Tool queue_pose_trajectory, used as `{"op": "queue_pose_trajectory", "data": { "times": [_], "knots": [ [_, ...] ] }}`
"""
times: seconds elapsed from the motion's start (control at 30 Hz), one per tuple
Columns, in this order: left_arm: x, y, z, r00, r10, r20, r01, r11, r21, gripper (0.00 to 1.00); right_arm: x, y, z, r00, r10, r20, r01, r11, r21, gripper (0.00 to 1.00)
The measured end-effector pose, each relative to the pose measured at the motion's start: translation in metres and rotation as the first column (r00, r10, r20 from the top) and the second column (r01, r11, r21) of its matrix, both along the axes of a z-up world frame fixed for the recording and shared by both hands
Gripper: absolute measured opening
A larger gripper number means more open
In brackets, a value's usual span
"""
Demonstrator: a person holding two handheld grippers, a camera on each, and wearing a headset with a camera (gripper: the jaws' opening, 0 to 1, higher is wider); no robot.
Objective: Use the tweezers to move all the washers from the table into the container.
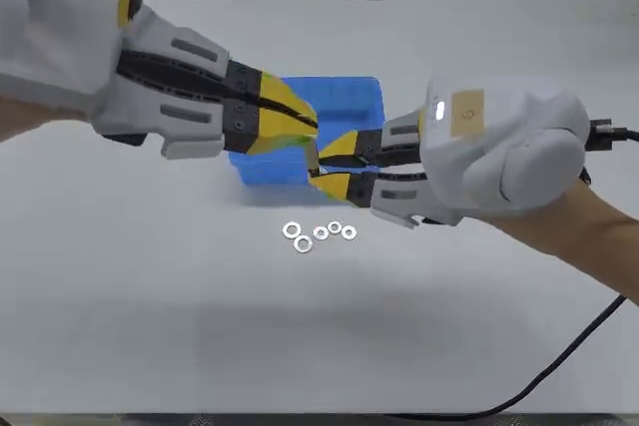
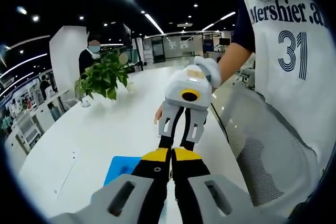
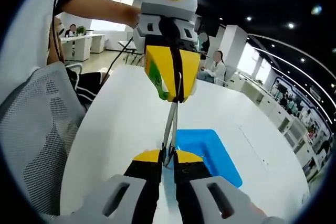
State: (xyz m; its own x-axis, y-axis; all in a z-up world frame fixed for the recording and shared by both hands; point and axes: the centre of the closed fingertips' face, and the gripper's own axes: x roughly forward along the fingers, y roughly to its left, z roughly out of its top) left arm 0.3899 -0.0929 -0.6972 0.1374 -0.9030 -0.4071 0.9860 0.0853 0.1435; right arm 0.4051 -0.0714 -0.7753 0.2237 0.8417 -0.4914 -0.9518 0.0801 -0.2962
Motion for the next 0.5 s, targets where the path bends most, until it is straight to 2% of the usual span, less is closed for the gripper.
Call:
{"op": "queue_pose_trajectory", "data": {
  "times": [0.13, 0.3, 0.5],
  "knots": [
    [0.01, 0.001, 0.008, 1.0, -0.003, 0.026, 0.004, 1.0, -0.002, 0.05, 0.012, 0.002, 0.009, 1.0, -0.003, 0.019, 0.003, 1.0, 0.003, 0.1],
    [0.023, 0.005, 0.012, 0.999, 0.0, 0.037, 0.0, 1.0, -0.008, 0.05, 0.025, 0.003, 0.013, 1.0, -0.005, 0.03, 0.005, 1.0, 0.01, 0.1],
    [0.039, 0.009, 0.011, 0.999, 0.003, 0.036, -0.002, 1.0, -0.021, 0.05, 0.04, 0.005, 0.014, 1.0, -0.002, -0.019, 0.003, 0.999, 0.043, 0.1]
  ]
}}
